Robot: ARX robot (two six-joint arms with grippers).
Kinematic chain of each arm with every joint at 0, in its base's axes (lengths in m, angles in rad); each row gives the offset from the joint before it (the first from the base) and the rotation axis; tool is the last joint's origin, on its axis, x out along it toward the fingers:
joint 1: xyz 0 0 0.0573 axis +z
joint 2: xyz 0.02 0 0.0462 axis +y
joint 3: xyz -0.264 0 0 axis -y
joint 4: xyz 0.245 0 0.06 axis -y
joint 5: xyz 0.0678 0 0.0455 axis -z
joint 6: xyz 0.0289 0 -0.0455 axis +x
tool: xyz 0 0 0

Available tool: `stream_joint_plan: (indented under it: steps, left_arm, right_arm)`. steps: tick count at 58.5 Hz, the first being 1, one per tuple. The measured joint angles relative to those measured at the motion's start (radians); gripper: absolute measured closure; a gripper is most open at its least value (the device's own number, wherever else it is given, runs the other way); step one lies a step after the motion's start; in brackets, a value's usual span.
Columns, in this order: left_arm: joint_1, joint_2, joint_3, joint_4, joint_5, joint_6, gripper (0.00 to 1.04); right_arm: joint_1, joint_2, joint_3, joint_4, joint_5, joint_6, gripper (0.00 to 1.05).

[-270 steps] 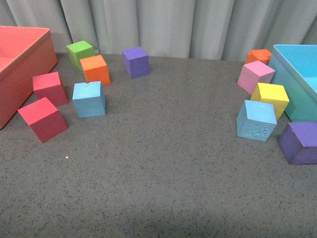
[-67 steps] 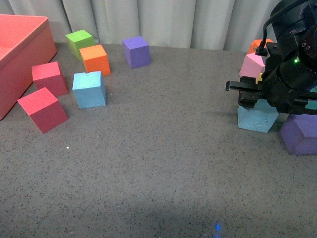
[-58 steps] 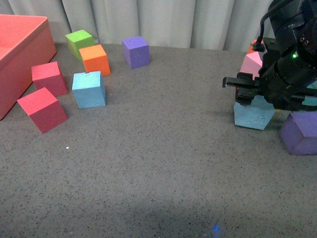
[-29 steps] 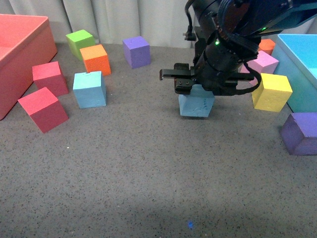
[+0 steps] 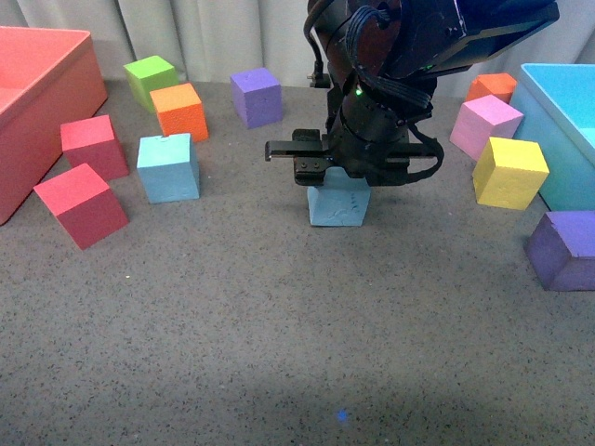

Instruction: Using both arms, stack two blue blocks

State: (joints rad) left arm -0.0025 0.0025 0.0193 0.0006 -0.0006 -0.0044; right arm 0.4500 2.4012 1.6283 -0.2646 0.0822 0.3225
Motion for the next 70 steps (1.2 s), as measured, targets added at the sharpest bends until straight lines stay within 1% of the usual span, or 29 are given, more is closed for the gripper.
stream_joint_plan:
  steps: [1,12,14,15,18,30,31,34,36,37,38,39,40,41,42,43,44,46,49,53,59,65,68,70]
  left_arm:
    - [0.0,0.0,0.0,0.0,0.0,0.0,0.07]
    - [0.0,0.0,0.0,0.0,0.0,0.0,0.07]
    - [0.0,0.0,0.0,0.0,0.0,0.0,0.07]
    - [0.0,0.0,0.0,0.0,0.0,0.0,0.07]
    - [0.0,0.0,0.0,0.0,0.0,0.0,0.07]
    - [0.0,0.0,0.0,0.0,0.0,0.0,0.07]
    - [0.0,0.0,0.0,0.0,0.0,0.0,0.07]
    - [0.0,0.0,0.0,0.0,0.0,0.0,0.07]
    - [0.0,0.0,0.0,0.0,0.001,0.0,0.07]
    - [0.0,0.0,0.0,0.0,0.001,0.0,0.07]
    - [0.0,0.0,0.0,0.0,0.0,0.0,0.07]
    - [0.0,0.0,0.0,0.0,-0.001,0.0,0.07]
    - [0.0,0.0,0.0,0.0,-0.001,0.0,0.07]
    - [0.0,0.0,0.0,0.0,-0.001,0.0,0.07]
    - [0.0,0.0,0.0,0.0,-0.001,0.0,0.07]
    - [0.0,0.0,0.0,0.0,-0.002,0.0,0.07]
    - [0.0,0.0,0.0,0.0,-0.002,0.0,0.07]
    - [0.0,0.0,0.0,0.0,-0.002,0.0,0.07]
    - [0.0,0.0,0.0,0.0,-0.002,0.0,0.07]
    - [0.0,0.0,0.0,0.0,-0.002,0.0,0.07]
    - [0.0,0.0,0.0,0.0,-0.001,0.0,0.07]
    - [0.0,0.0,0.0,0.0,-0.002,0.0,0.07]
    - [0.0,0.0,0.0,0.0,-0.001,0.0,0.07]
    - [0.0,0.0,0.0,0.0,-0.001,0.0,0.07]
  right_arm:
    - [0.001,0.0,0.0,-0.002,0.001,0.0,0.55]
    - [-0.001,-0.002,0.0,-0.003,-0.006,0.014,0.13]
    - [-0.002,-0.006,-0.003,0.003,-0.008,0.016,0.09]
    - [-0.002,-0.01,-0.006,0.008,-0.011,0.019,0.08]
    - [-0.003,-0.03,-0.021,0.018,-0.023,0.022,0.1]
    - [-0.003,-0.189,-0.151,0.111,0.0,-0.004,0.1]
    - [-0.003,-0.201,-0.172,0.162,0.035,-0.023,0.11]
    - [-0.005,-0.235,-0.31,0.488,0.208,-0.111,0.21]
    - [-0.013,-0.259,-0.427,0.702,0.28,-0.183,0.28]
    - [-0.016,-0.266,-0.459,0.759,0.286,-0.19,0.3]
    - [-0.024,-0.278,-0.52,0.865,0.293,-0.215,0.34]
    - [-0.029,-0.283,-0.55,0.917,0.292,-0.224,0.35]
    - [-0.04,-0.294,-0.605,1.019,0.29,-0.241,0.39]
    - [-0.045,-0.301,-0.633,1.072,0.287,-0.253,0.41]
    - [-0.057,-0.316,-0.687,1.175,0.283,-0.262,0.44]
    - [-0.063,-0.324,-0.711,1.216,0.279,-0.268,0.46]
    - [-0.081,-0.358,-0.779,1.32,0.269,-0.281,0.51]
    - [-0.108,-0.431,-0.872,1.432,0.249,-0.298,0.6]
    - [-0.142,-0.522,-0.961,1.496,0.227,-0.306,0.71]
    - [-0.171,-0.594,-1.04,1.516,0.206,-0.312,0.81]
    - [-0.214,-0.695,-1.197,1.522,0.15,-0.321,1.04]
    - [-0.249,-0.804,-1.298,1.509,0.11,-0.322,1.04]
    - [-0.273,-0.91,-1.341,1.439,0.087,-0.322,1.04]
    - [-0.282,-0.944,-1.358,1.43,0.08,-0.322,1.04]
